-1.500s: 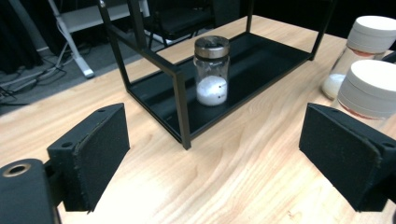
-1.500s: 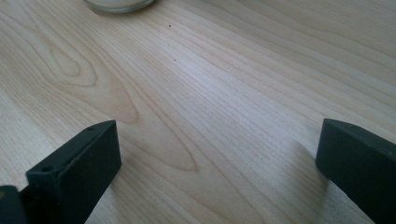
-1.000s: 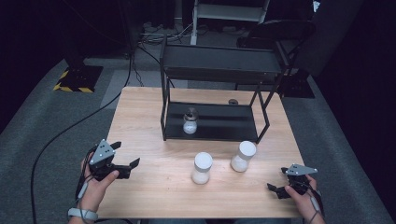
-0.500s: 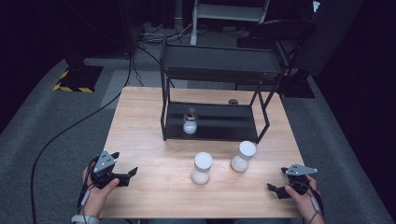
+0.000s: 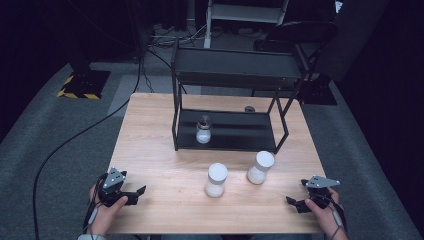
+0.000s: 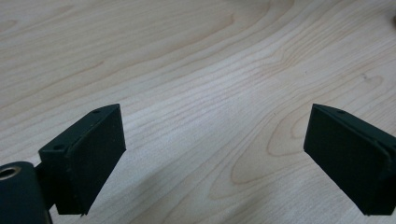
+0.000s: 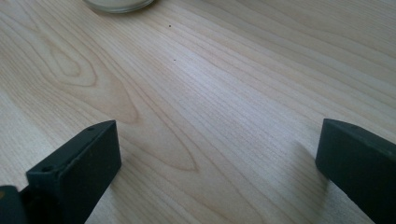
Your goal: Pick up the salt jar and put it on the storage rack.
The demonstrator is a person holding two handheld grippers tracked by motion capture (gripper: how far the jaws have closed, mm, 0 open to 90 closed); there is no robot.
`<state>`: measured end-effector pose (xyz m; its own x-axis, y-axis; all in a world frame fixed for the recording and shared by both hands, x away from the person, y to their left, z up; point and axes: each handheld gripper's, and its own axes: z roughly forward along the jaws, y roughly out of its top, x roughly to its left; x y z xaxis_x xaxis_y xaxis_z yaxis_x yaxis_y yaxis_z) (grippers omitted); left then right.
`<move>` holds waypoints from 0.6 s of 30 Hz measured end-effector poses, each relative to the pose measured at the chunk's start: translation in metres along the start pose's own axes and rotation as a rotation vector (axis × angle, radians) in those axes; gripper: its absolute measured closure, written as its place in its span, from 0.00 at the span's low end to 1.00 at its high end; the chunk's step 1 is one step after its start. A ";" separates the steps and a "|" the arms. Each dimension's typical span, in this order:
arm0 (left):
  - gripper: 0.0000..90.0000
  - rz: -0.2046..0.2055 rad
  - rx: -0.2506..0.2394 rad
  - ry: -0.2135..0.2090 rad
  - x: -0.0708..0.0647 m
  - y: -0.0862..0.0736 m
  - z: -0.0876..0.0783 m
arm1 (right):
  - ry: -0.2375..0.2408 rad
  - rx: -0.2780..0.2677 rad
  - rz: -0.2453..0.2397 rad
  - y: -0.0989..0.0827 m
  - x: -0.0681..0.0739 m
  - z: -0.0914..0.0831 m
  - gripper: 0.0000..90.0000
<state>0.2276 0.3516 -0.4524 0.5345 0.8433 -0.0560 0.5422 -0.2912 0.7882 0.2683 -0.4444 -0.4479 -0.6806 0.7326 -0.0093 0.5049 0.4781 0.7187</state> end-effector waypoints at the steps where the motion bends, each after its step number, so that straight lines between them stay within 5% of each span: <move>1: 0.06 -0.002 0.009 0.000 0.000 0.001 0.001 | 0.000 0.001 0.000 0.000 0.000 0.000 0.00; 11: 0.06 0.000 0.104 -0.009 -0.002 0.010 0.011 | 0.002 0.001 -0.001 0.000 0.000 0.000 0.00; 14: 0.06 0.040 0.135 0.011 -0.008 0.015 0.014 | 0.002 0.001 -0.001 0.000 0.000 0.000 0.00; 18: 0.05 0.029 0.136 0.027 -0.012 0.015 0.014 | 0.001 0.001 -0.001 0.000 0.000 0.000 0.00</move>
<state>0.2386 0.3301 -0.4485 0.5347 0.8449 -0.0163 0.6108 -0.3730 0.6984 0.2687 -0.4444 -0.4477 -0.6818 0.7315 -0.0094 0.5045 0.4795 0.7180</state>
